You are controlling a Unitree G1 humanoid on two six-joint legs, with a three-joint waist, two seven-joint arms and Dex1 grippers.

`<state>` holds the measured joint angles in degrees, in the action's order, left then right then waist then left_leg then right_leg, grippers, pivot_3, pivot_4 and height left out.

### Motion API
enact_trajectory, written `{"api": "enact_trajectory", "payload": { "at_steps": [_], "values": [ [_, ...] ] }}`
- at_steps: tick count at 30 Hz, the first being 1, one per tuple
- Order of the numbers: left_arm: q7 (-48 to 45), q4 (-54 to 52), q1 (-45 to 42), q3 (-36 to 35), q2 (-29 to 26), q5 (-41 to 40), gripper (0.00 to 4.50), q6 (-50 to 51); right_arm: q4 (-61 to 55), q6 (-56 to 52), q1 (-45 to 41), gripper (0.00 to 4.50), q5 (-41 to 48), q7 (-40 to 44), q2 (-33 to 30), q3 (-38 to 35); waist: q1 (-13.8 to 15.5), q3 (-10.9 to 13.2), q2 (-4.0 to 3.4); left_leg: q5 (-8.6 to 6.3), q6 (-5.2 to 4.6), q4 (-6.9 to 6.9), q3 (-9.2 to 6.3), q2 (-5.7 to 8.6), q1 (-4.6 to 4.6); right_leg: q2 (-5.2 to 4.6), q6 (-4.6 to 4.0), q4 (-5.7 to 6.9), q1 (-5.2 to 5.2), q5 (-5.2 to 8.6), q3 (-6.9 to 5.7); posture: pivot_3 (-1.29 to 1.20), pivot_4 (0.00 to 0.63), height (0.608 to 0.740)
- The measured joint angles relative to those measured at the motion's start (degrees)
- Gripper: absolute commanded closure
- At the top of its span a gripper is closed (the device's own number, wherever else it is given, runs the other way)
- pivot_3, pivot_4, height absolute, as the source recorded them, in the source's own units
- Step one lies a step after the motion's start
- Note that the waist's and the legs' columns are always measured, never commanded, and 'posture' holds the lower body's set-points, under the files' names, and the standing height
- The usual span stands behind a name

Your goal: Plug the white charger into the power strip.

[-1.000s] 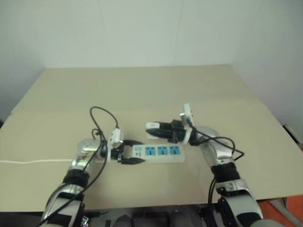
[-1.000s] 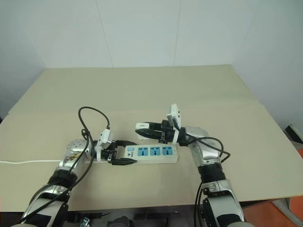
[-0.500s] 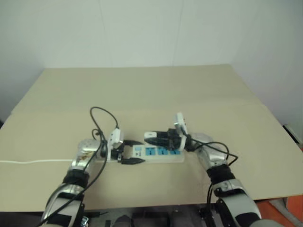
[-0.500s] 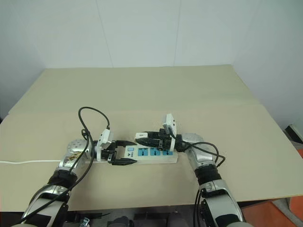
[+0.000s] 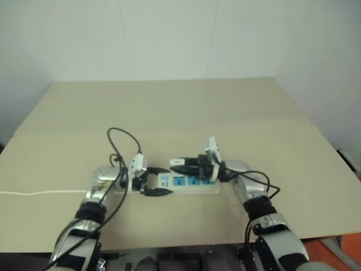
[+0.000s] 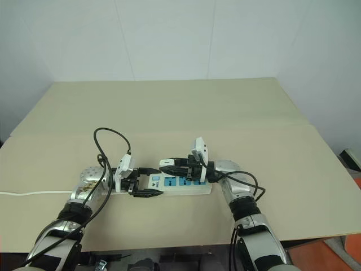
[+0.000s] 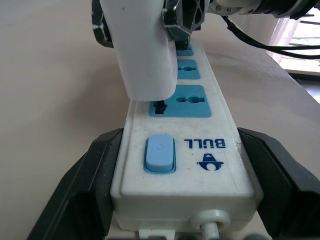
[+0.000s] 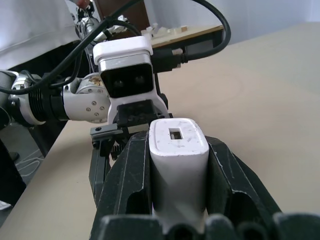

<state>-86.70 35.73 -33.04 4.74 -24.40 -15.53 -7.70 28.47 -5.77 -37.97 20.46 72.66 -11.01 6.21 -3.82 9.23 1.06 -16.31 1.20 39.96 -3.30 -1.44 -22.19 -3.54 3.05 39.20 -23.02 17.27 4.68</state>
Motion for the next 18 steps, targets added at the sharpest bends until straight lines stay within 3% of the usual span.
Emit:
{"api": "enact_trajectory", "payload": {
  "at_steps": [18],
  "values": [
    [0.2,1.6,-0.7,0.9,0.4,0.2,1.21,-1.9,1.8,2.7,1.1,3.38,-0.5,0.4,-0.6,0.5,0.5,0.0,0.00,0.01,0.01,-0.10,-0.03,-0.01,0.46,0.00,0.00,-0.21,0.55,0.00,-0.01,0.00,0.150,0.740]
  ]
}}
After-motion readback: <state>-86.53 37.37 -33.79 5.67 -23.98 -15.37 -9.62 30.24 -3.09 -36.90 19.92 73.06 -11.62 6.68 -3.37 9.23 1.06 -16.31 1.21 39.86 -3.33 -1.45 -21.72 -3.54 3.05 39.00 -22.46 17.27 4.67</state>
